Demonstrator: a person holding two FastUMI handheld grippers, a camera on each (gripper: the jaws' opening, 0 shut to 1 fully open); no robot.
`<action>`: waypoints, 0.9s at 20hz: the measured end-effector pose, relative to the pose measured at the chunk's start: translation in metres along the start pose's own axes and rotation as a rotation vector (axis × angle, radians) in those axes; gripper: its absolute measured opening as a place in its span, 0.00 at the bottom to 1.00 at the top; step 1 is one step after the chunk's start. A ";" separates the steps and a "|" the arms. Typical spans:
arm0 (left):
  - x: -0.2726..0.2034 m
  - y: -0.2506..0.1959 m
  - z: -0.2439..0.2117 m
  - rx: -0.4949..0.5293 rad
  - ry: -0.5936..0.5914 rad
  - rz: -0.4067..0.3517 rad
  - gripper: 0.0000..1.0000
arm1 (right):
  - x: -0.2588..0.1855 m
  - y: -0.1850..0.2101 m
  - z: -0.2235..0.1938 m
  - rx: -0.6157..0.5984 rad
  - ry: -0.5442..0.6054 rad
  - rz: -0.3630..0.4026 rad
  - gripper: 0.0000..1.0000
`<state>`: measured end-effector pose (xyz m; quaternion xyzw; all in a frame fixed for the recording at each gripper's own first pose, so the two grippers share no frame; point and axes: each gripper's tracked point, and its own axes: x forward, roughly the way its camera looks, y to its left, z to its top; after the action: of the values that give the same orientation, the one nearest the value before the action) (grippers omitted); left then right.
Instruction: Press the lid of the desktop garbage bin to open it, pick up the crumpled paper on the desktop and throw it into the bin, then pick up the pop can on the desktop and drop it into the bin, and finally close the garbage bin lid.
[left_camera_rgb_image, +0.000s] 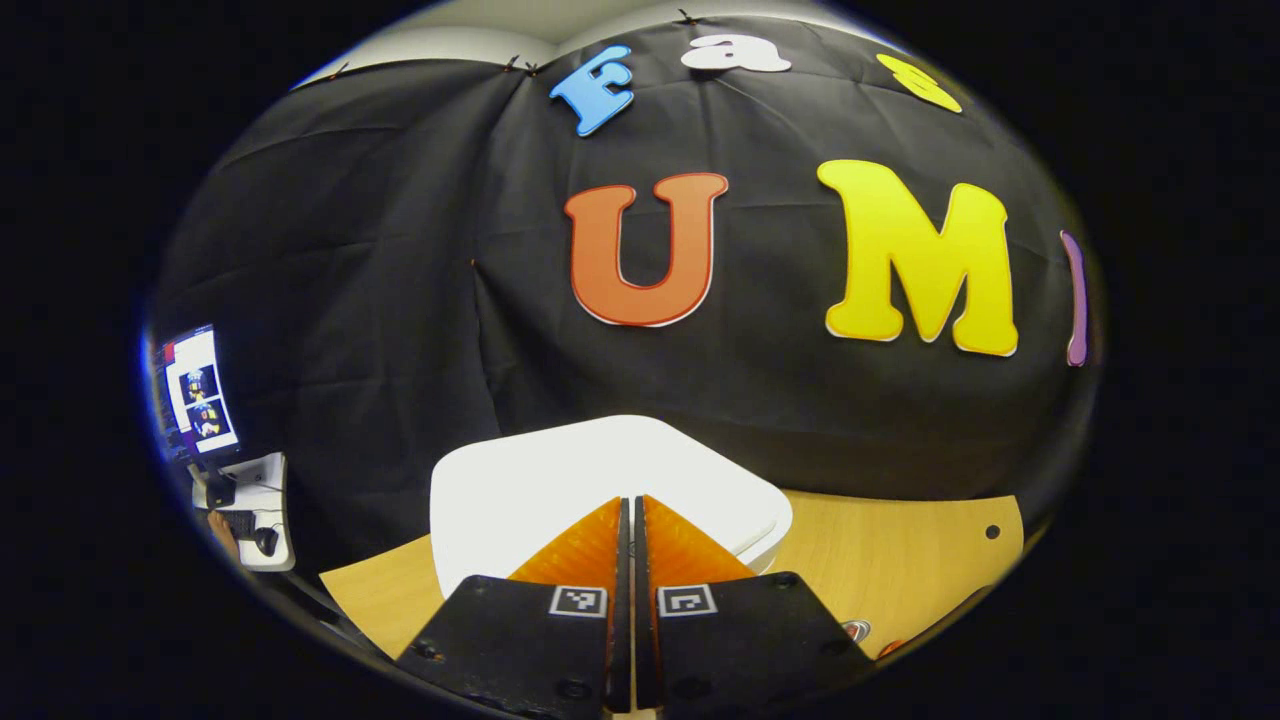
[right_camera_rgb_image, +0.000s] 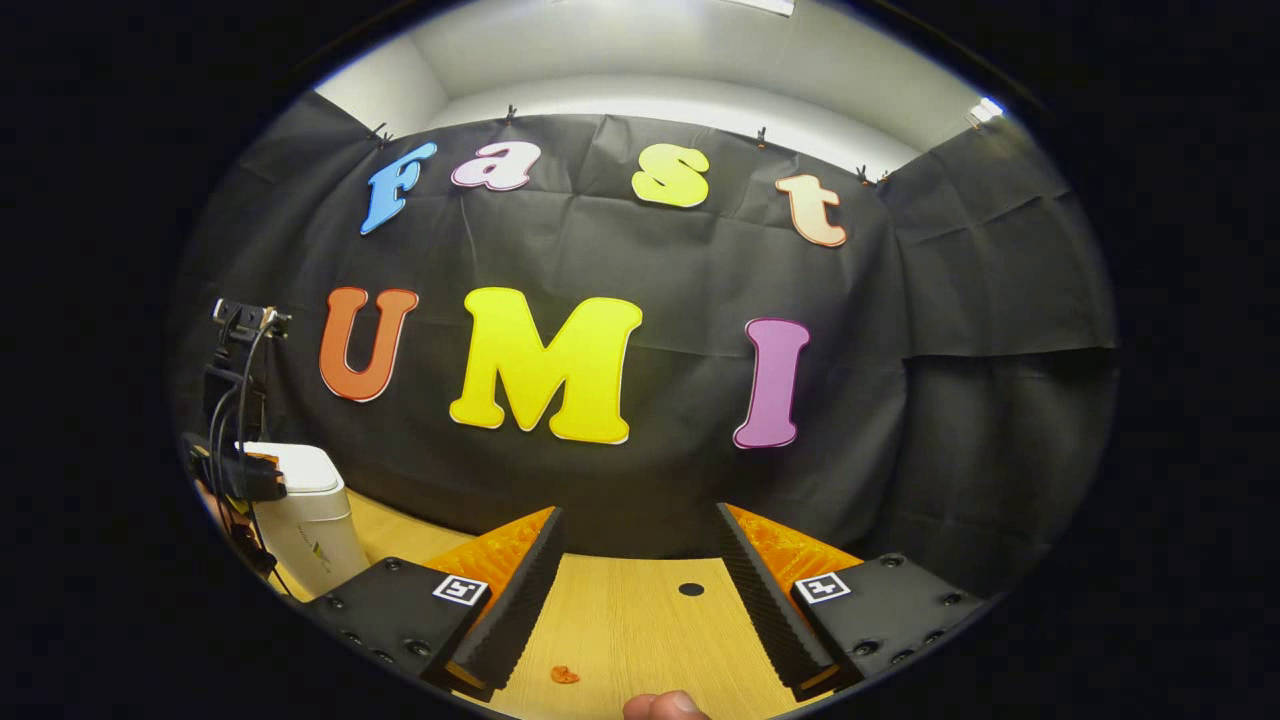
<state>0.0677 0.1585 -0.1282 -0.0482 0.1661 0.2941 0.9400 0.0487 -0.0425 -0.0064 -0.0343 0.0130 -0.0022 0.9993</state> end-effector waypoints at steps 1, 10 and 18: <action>-0.005 -0.002 0.008 0.001 -0.021 -0.018 0.09 | -0.001 -0.001 0.002 0.003 -0.005 -0.005 0.95; -0.058 -0.044 0.072 0.061 -0.199 -0.225 1.00 | -0.003 -0.001 0.004 0.046 -0.024 -0.009 0.95; -0.099 -0.073 0.048 0.077 -0.180 -0.402 1.00 | 0.003 -0.001 -0.032 0.052 0.054 0.026 0.95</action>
<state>0.0462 0.0542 -0.0498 -0.0177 0.0799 0.0975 0.9919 0.0510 -0.0457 -0.0383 -0.0082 0.0406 0.0096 0.9991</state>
